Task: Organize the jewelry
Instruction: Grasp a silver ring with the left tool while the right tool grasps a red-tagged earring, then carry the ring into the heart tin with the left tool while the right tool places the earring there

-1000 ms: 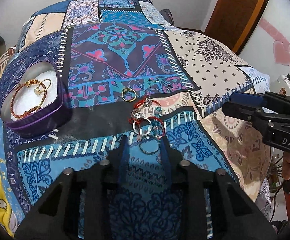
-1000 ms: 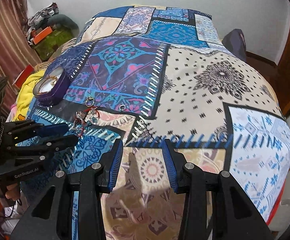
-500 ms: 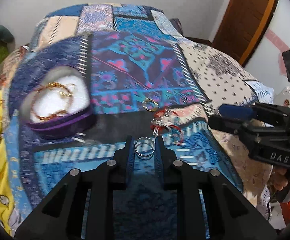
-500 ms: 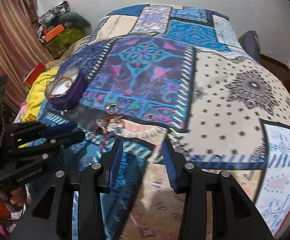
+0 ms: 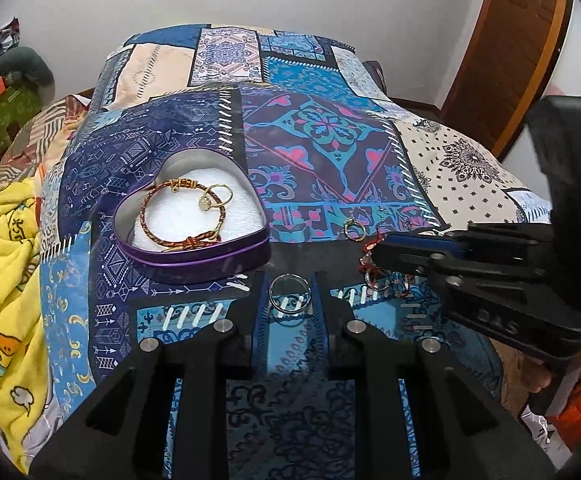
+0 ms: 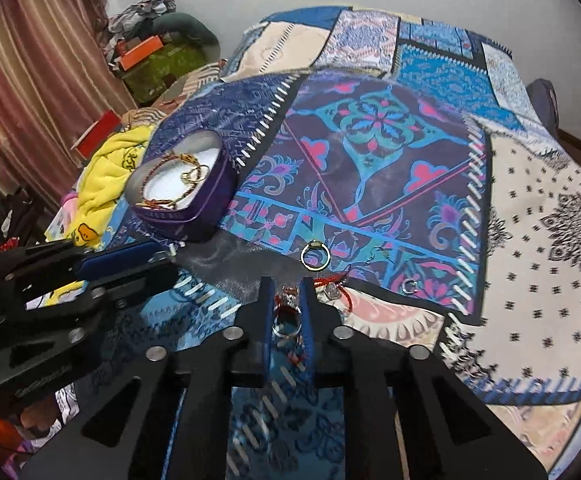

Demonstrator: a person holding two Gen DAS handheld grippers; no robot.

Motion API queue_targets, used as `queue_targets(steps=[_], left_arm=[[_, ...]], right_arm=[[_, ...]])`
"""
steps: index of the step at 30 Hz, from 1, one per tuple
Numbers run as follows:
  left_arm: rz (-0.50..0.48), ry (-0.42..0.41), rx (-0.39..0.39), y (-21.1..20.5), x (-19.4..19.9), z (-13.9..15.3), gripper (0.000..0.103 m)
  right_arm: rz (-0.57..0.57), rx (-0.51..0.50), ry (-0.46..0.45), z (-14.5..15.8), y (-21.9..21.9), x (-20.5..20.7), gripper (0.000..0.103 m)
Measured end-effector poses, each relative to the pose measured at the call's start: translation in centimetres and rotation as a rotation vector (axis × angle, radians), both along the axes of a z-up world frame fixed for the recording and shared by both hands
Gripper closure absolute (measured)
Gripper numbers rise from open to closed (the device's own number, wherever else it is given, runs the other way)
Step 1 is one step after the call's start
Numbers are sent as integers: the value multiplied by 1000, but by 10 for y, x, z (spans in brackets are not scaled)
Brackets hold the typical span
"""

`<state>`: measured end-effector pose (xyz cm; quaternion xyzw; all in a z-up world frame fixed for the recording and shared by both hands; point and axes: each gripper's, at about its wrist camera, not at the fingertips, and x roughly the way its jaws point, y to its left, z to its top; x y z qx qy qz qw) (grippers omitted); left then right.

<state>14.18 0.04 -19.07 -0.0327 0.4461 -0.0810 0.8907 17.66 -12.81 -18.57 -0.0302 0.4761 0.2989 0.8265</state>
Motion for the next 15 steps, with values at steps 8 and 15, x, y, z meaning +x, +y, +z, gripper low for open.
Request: queue_targets(steps=[8, 15], left_arm=[[12, 6, -13, 9, 1, -3, 83], [18, -19, -8, 8, -4, 6, 83]], right_arm=[[0, -33, 14, -9, 6, 1, 93], [-12, -13, -16, 3, 0, -7, 93]])
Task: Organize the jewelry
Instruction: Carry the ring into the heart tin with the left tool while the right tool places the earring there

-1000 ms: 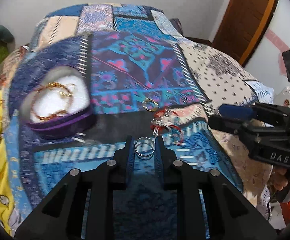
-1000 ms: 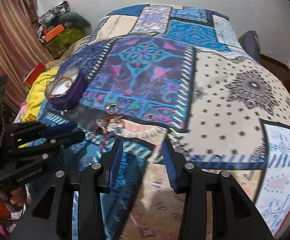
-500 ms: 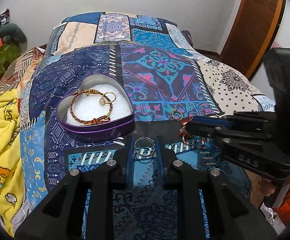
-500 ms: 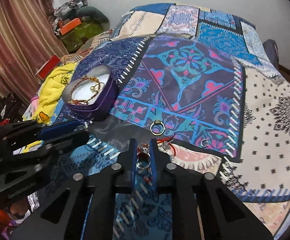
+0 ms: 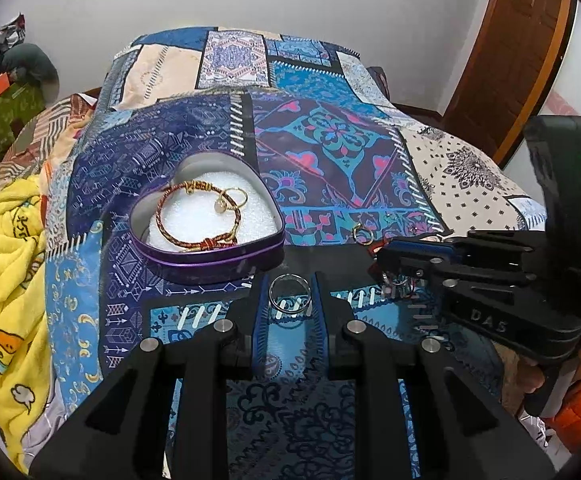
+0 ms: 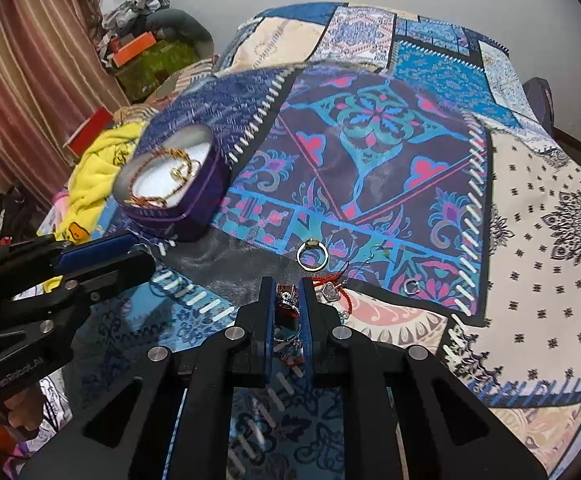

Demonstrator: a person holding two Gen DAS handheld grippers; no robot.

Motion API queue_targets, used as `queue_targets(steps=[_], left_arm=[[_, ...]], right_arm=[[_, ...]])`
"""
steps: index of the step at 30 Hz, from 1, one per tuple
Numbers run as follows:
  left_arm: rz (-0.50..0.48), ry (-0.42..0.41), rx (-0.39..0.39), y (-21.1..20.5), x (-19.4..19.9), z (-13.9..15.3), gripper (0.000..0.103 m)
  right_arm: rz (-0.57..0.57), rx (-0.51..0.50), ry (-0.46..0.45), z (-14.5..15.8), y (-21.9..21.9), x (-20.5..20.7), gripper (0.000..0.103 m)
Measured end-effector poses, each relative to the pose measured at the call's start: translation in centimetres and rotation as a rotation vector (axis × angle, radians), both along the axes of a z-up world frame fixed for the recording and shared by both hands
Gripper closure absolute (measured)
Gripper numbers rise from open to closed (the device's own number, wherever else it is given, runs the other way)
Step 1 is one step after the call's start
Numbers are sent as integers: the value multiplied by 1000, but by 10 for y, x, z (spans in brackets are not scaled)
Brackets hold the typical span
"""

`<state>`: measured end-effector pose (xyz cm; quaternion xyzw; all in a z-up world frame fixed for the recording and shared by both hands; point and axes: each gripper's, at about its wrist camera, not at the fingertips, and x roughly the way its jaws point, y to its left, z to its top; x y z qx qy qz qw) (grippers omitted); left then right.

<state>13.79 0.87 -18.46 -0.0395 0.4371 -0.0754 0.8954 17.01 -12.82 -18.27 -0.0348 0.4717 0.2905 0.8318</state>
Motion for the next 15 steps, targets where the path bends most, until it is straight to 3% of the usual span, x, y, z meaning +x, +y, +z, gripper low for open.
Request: queue_targets(steps=[15], left_arm=[[46, -127, 2, 20, -23, 50, 83]], right_arm=[[-50, 96, -134, 70, -17, -15, 93]])
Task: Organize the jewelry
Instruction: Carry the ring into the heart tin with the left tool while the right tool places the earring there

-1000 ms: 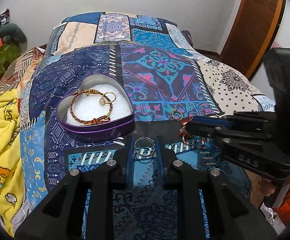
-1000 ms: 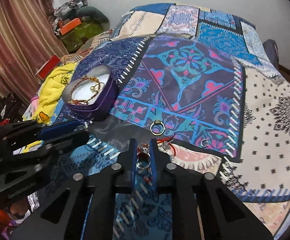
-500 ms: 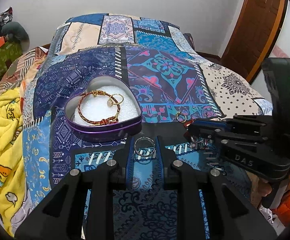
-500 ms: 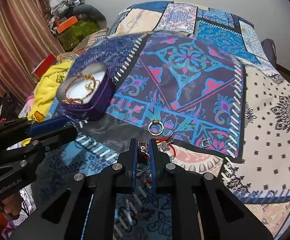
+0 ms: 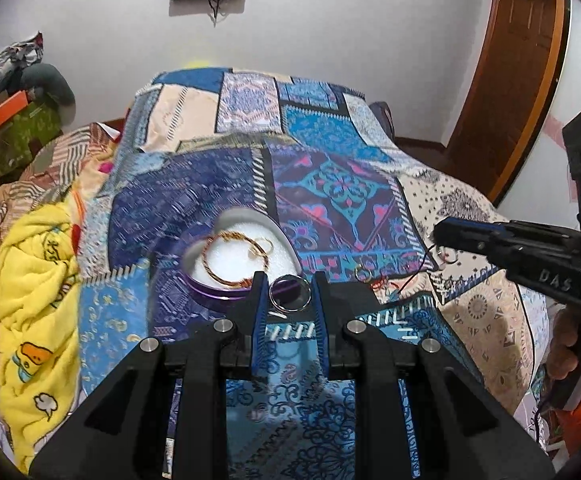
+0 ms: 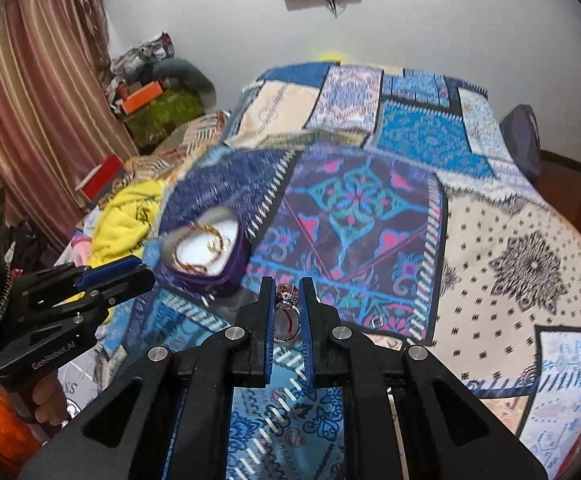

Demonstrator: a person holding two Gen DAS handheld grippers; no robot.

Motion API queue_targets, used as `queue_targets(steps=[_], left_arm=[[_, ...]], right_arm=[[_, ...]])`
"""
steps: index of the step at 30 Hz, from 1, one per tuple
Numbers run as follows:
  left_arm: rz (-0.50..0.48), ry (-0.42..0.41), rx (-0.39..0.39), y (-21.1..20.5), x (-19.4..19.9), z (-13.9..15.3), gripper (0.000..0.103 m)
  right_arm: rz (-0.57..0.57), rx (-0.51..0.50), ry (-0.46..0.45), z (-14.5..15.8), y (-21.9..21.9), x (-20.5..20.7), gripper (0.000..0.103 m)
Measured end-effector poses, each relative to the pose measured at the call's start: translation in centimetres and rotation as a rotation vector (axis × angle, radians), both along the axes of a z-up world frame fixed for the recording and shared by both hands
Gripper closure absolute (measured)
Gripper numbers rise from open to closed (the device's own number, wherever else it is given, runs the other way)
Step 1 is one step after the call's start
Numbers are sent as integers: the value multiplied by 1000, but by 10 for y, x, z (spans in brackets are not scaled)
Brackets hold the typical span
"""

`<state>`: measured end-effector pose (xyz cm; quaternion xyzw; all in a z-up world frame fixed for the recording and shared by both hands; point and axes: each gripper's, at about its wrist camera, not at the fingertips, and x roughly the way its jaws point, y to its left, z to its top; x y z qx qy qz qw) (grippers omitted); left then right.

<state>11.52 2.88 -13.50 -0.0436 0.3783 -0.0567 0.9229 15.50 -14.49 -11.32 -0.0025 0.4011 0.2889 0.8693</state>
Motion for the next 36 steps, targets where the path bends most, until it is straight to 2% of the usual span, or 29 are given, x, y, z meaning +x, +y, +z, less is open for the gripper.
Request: queue_targets(steps=[8, 14, 36], left_arm=[[41, -48, -3, 21, -8, 14, 83], [66, -59, -11, 37, -8, 15, 83], [64, -4, -5, 56, 35, -19, 83]], right_arm=[[29, 24, -63, 23, 16, -5, 93], [76, 28, -78, 27, 36, -8, 93], [186, -9, 6, -14, 96, 25, 93]])
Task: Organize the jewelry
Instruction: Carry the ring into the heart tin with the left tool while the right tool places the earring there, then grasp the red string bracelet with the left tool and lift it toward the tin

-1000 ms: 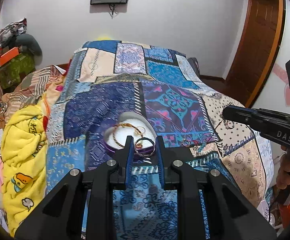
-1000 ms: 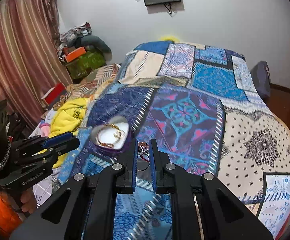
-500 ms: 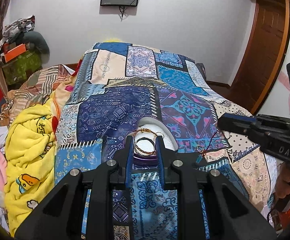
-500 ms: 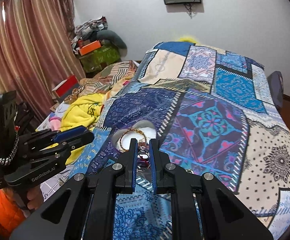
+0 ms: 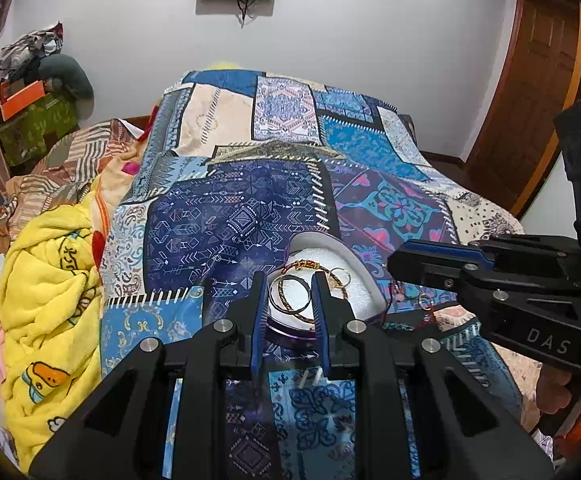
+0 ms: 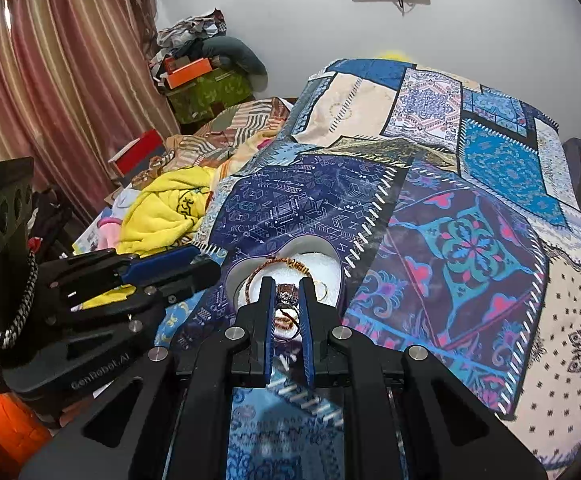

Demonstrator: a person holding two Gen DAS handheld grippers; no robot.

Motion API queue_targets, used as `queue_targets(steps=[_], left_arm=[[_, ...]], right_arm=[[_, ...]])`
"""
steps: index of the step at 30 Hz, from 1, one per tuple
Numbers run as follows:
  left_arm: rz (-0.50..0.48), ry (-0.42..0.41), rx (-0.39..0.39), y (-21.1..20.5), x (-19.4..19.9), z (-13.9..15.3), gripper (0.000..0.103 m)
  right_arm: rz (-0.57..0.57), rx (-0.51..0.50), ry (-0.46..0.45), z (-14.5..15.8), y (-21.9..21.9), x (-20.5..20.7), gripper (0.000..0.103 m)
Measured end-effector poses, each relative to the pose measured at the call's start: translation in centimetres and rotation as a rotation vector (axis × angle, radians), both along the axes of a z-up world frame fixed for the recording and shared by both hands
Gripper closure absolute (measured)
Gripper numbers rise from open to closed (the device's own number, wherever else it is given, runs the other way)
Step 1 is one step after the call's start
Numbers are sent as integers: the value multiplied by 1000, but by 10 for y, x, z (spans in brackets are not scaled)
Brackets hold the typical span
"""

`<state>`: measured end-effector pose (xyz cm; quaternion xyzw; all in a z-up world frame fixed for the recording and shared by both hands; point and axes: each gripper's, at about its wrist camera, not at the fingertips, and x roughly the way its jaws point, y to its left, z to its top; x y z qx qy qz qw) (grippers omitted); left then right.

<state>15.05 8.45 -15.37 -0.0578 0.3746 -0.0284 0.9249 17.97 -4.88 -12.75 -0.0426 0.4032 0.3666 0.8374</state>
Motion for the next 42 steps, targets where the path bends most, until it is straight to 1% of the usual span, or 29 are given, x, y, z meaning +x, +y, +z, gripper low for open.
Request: queue_targets(steps=[11, 18, 20, 23, 25, 29, 32, 35, 39, 42], left_arm=[[-28, 26, 15, -1, 20, -17, 83], [-17, 45, 9, 3, 27, -22, 83], [-13, 45, 8, 3, 27, -22, 83], [-10, 52, 12, 2, 27, -20, 83], [-7, 52, 17, 2, 26, -18, 83], [-4, 45, 24, 1, 22, -10, 82], [-7, 33, 34, -3, 18, -3, 77], [-3, 28, 47, -7, 16, 3, 77], [2, 32, 24, -10, 13, 9, 77], [2, 38, 34, -18, 8, 12, 77]], right_arm=[[19, -22, 44, -20, 19, 20, 93], [41, -46, 46, -22, 27, 25, 92], [45, -42, 64, -22, 26, 28, 92], [36, -34, 72, -20, 23, 29, 87], [21, -31, 63, -17, 19, 29, 83], [-13, -18, 46, -8, 5, 26, 83], [-44, -14, 30, 0, -10, 25, 83], [-80, -17, 8, 7, -26, 21, 83], [-124, -16, -6, 15, -48, 16, 83], [-160, -19, -18, 19, -67, 12, 83]])
